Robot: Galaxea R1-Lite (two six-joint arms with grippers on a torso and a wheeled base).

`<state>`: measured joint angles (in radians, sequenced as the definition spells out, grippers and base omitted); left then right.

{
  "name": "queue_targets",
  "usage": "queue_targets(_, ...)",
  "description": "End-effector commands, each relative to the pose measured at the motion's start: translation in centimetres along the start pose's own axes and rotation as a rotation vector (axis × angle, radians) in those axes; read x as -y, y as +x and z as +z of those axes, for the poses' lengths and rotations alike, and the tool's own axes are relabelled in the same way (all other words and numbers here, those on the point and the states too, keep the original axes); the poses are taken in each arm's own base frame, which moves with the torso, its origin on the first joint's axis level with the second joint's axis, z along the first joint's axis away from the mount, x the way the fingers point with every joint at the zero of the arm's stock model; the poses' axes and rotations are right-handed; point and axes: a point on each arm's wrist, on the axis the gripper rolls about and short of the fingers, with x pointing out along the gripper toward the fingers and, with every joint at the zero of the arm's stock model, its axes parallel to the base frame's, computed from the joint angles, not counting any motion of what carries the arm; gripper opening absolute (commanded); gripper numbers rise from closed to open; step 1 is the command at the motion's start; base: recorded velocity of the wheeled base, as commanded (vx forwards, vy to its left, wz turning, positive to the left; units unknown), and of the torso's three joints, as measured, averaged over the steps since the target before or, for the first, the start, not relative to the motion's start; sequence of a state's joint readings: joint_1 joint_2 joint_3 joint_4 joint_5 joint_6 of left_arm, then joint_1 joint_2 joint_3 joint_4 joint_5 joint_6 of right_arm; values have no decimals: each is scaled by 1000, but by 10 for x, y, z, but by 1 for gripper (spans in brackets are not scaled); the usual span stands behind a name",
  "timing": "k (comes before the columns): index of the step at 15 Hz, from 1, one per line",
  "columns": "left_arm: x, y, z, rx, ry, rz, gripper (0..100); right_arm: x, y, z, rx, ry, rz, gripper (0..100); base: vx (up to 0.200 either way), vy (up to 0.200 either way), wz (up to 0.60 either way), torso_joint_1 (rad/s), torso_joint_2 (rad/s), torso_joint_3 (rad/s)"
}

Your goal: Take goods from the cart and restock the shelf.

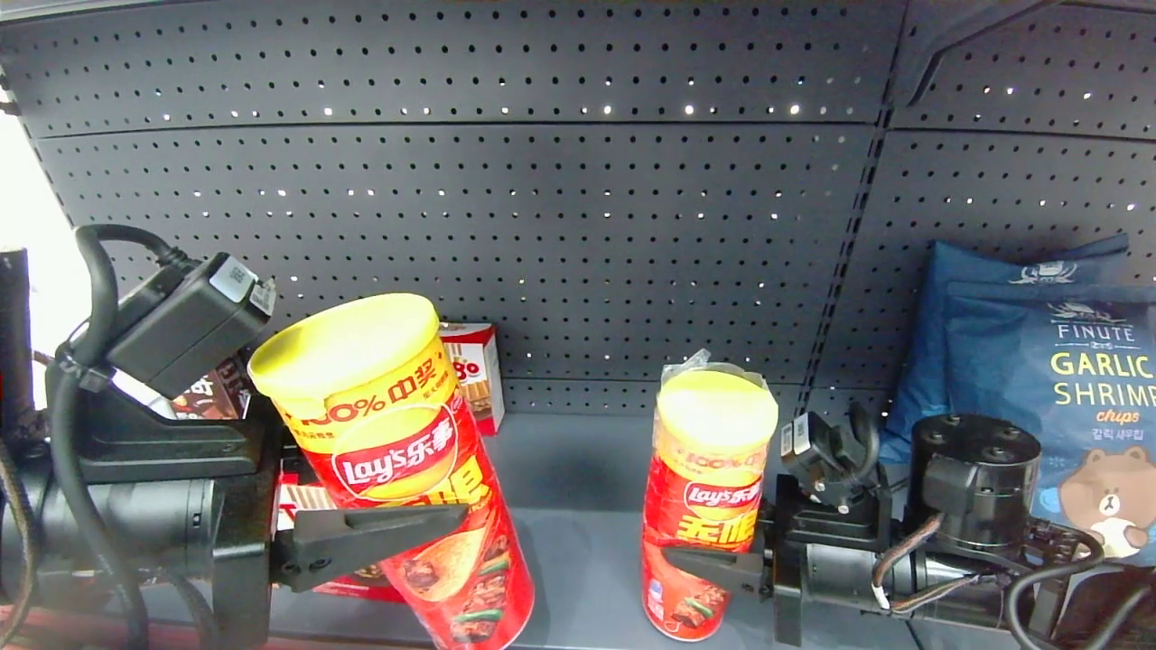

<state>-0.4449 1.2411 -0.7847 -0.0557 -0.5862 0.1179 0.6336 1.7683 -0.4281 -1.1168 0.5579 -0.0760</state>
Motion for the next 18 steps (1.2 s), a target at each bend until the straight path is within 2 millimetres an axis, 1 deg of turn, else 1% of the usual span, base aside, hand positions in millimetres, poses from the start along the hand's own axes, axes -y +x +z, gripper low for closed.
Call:
queue_targets(1, 0, 0, 0, 0, 0, 0, 0, 2, 3, -4, -13, 8, 1, 0, 0, 0, 0, 0, 0, 0)
queue_targets(8, 0, 1, -1, -5, -3, 0, 0, 11, 15, -5, -7, 2, -4, 0, 0, 0, 0, 0, 0, 0)
queue_targets(14, 0, 1, -4, -12, -9, 0, 0, 10, 12, -7, -14, 2, -4, 0, 0, 0, 0, 0, 0, 0)
queue_targets(15, 0, 1, -4, -14, -9, -1, 0, 10, 12, -8, -17, 4, -4, 100, 0, 0, 0, 0, 0, 0)
queue_targets(18, 0, 1, -5, -14, -9, -1, 0, 9, 11, -7, -14, 2, -6, 100, 0, 0, 0, 0, 0, 0)
